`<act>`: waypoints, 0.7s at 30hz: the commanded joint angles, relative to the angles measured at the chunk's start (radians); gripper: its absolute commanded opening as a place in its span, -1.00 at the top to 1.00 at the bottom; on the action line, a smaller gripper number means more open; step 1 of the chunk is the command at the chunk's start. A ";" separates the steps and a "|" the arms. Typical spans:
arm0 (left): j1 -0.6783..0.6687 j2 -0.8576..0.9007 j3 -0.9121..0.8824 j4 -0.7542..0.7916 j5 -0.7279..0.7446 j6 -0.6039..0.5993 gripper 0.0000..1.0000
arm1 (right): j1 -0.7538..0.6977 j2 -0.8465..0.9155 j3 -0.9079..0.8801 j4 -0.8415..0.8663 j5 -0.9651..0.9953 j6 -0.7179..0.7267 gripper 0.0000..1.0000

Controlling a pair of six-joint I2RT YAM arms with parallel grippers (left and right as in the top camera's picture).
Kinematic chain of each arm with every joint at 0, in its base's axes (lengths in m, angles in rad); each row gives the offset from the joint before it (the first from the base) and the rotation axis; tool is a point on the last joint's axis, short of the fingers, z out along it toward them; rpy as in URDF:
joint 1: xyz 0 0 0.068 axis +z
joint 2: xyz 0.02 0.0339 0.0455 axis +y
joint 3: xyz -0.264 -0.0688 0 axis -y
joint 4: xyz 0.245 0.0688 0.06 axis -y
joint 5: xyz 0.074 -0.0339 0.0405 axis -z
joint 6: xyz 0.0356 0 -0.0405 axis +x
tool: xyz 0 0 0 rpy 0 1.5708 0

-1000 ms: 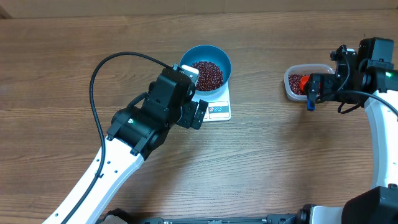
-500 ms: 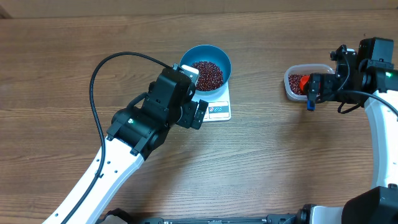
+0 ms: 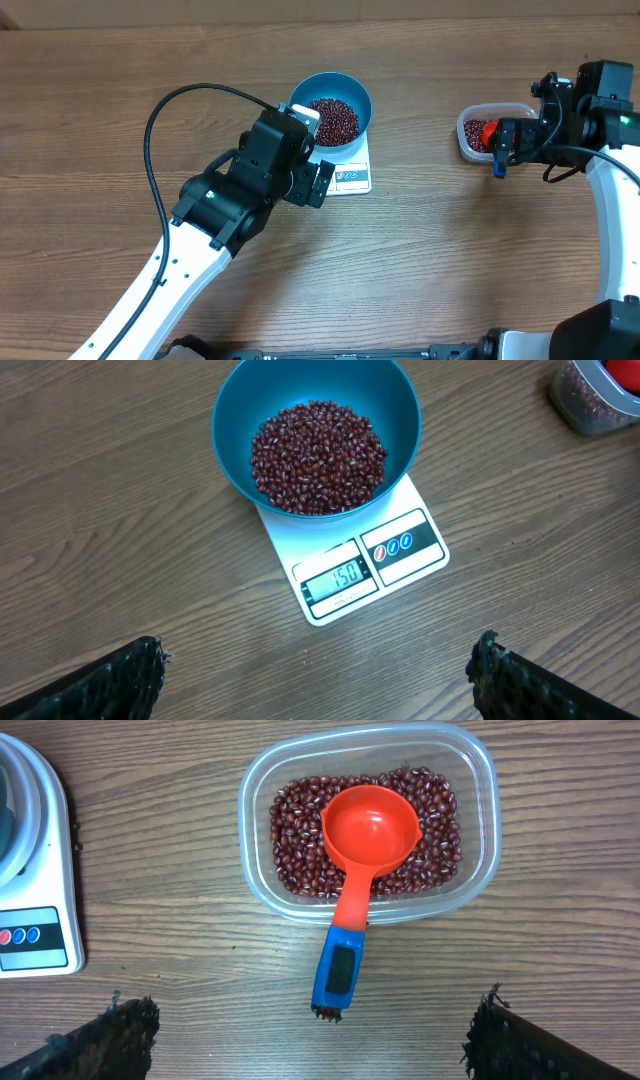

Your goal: Scoop item into bowl and weigh 150g on scale

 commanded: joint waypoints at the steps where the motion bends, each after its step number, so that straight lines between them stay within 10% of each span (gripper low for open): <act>1: 0.003 -0.010 0.016 0.000 -0.008 0.004 -0.99 | -0.002 -0.015 0.031 0.006 -0.006 0.003 -1.00; 21: 0.003 -0.013 0.016 -0.080 0.040 -0.007 -0.99 | -0.002 -0.015 0.031 0.006 -0.006 0.003 -1.00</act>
